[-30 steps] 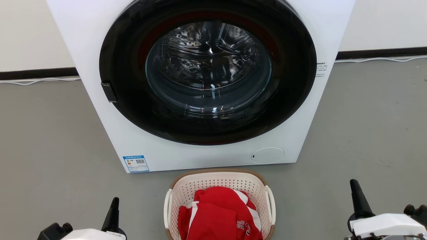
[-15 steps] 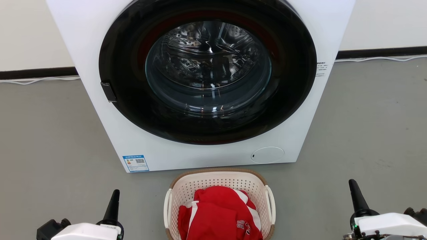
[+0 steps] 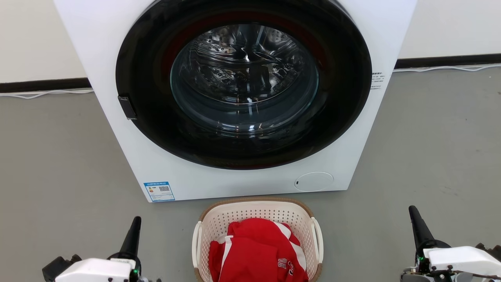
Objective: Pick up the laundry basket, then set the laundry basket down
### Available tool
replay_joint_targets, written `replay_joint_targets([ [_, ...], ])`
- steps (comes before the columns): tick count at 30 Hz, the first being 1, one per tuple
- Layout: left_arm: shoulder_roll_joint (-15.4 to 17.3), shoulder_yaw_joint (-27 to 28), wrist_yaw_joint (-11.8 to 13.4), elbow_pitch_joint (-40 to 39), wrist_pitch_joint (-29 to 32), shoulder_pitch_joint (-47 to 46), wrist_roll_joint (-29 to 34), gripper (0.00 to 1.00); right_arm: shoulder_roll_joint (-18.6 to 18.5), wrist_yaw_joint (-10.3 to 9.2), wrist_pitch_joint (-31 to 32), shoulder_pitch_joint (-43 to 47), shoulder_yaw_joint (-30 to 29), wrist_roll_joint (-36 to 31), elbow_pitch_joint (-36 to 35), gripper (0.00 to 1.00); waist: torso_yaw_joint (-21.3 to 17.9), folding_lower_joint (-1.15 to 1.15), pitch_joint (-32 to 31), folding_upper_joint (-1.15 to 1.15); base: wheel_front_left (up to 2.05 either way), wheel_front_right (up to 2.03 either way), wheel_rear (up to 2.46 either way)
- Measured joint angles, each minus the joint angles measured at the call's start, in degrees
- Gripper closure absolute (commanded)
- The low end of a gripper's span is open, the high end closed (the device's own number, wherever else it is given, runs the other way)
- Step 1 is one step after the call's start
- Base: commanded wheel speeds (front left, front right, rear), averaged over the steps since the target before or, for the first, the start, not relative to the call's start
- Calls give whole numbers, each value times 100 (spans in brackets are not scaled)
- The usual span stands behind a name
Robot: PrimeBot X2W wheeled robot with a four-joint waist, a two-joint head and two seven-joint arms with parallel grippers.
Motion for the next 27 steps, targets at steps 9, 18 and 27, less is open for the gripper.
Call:
replay_joint_targets([
  [9,-5,37,-45,-67,147,-66,-514,100,31,1,129,-124,-45,577,-40,100,0,0,8,0,0,0,0],
  [18,-11,65,-53,-127,288,-169,-1053,100,53,1,290,-125,-78,1187,-45,100,-1,0,17,0,0,0,0],
  [27,-13,83,-79,-163,382,-172,-1366,100,79,1,367,-231,-96,1533,-58,100,-1,0,21,0,0,0,0],
])
